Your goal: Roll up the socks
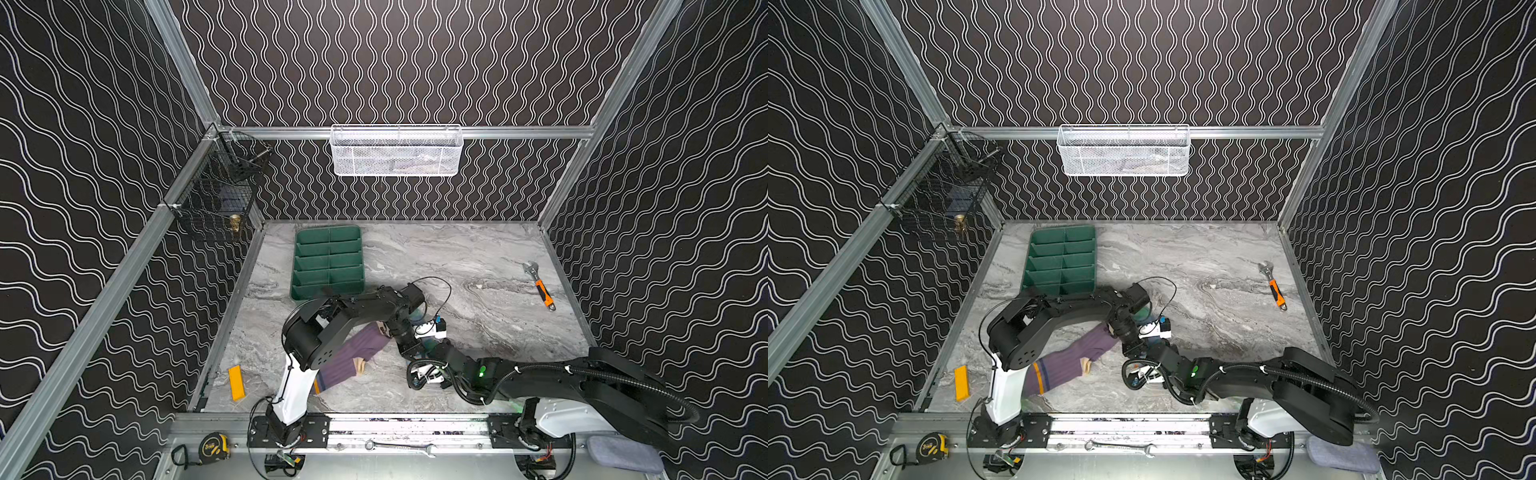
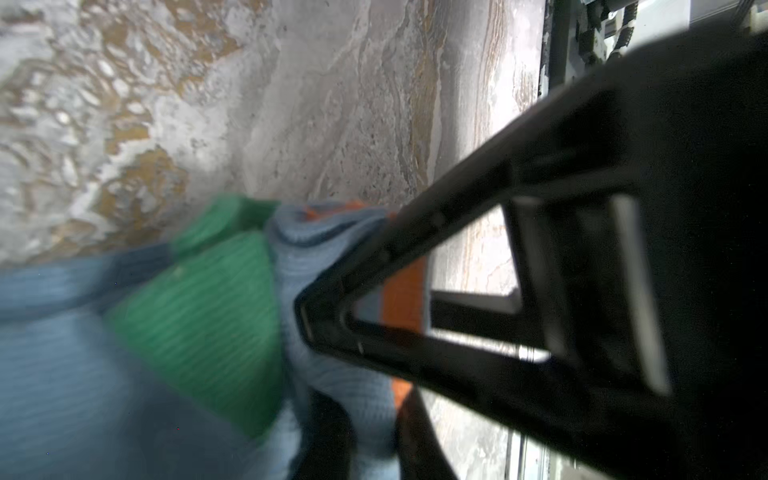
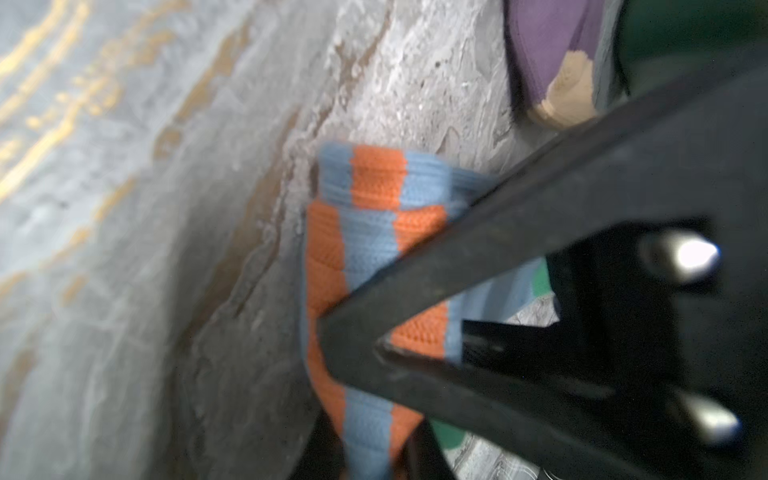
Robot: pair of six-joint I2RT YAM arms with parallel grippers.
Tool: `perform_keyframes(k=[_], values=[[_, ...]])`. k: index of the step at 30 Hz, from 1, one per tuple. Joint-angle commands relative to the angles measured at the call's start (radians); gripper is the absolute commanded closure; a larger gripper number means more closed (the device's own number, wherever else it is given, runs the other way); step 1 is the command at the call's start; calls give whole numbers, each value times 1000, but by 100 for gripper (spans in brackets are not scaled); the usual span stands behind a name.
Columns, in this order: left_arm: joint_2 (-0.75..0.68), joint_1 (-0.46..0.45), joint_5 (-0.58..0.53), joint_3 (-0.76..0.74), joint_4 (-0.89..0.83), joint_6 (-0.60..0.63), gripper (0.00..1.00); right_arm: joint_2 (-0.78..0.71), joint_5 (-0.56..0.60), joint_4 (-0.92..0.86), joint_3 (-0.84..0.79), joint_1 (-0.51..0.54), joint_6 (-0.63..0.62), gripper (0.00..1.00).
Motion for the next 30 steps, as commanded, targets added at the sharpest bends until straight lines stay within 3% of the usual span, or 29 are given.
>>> perform_keyframes(k=[1, 3, 5, 8, 11, 16, 19, 22, 30], values=[[10, -4, -253, -18, -20, 11, 100, 14, -74, -100, 18, 4, 32, 100], [-14, -4, -262, -21, -4, 4, 95, 12, -77, -140, 28, 4, 57, 100], [-64, -4, -279, -40, 40, -10, 77, 14, -86, -180, 34, 3, 97, 100], [-165, -3, -312, -77, 119, -26, 61, 27, -95, -233, 44, 5, 159, 100], [-279, -2, -364, -108, 194, -35, 56, 27, -96, -293, 61, 8, 211, 100], [-460, 8, -605, -210, 395, -69, 43, -5, -89, -378, 82, 11, 277, 100], [-427, 10, -656, -165, 352, -76, 45, -28, -75, -399, 91, 14, 296, 100], [-302, 9, -698, -84, 271, -97, 53, -31, -71, -414, 103, 16, 307, 100], [-124, -25, -789, -48, 356, -173, 58, -14, -83, -435, 127, 42, 353, 100]])
